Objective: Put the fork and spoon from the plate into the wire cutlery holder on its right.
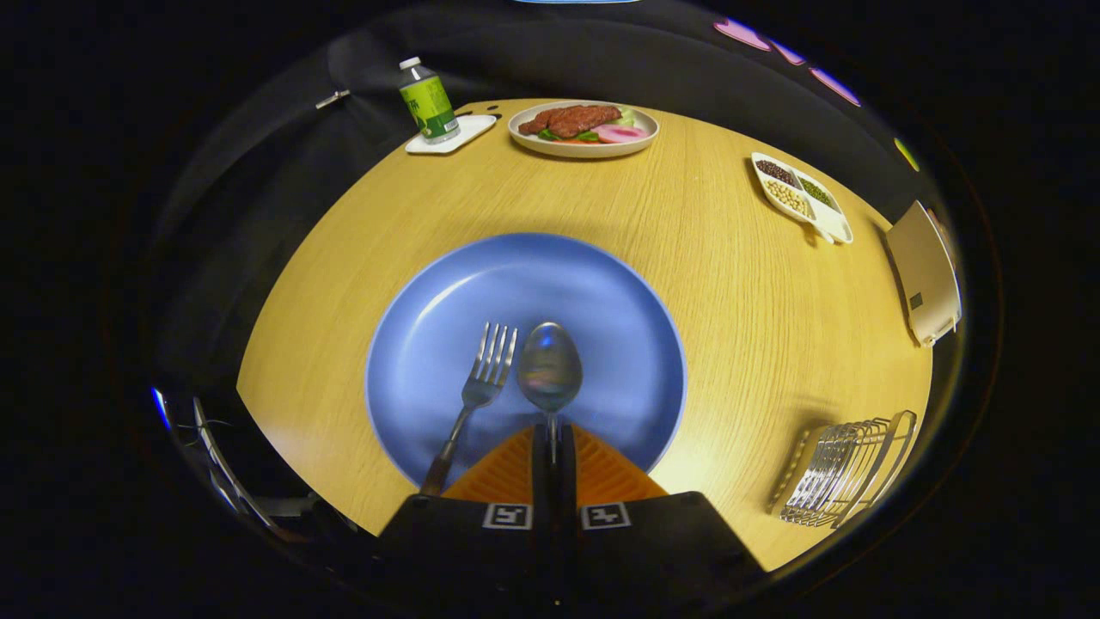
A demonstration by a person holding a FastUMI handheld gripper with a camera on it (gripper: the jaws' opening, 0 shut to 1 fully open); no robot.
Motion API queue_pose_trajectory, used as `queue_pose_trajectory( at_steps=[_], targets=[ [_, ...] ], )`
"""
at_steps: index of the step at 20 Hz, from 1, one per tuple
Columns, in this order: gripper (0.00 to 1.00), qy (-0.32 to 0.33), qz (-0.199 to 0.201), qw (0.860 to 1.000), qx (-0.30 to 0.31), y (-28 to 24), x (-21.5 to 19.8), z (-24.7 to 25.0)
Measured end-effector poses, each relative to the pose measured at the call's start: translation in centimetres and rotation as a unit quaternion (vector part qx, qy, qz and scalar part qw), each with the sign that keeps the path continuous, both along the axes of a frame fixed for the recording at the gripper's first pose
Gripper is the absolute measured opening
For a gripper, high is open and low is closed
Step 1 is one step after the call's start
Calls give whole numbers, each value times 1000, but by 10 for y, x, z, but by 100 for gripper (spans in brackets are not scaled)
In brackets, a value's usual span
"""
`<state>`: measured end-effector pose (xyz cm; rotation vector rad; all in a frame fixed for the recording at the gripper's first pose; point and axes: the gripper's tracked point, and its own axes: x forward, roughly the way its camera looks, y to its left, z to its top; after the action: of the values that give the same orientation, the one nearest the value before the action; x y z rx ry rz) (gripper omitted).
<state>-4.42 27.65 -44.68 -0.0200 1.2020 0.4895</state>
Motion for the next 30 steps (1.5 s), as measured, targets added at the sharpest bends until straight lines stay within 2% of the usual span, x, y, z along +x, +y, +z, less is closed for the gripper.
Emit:
queue_pose_trajectory(
  at_steps=[5, 8, 10, 16, 22, 26, 30],
  targets=[
    [5, 16, 28, 999, -21, 2, 3, -3],
    [5, 12, 60, 998, -20, 5, 5, -1],
    [5, 3, 44, 999, 10, 9, 9, 7],
    [5, -29, 25, 999, 34, 1, 29, 34],
    [5, -57, 3, 995, 81, -10, 40, 83],
    [5, -80, 1, 993, 92, -57, 37, 127],
    [5, -83, -16, 994, 63, -153, 28, 155]
  ],
)
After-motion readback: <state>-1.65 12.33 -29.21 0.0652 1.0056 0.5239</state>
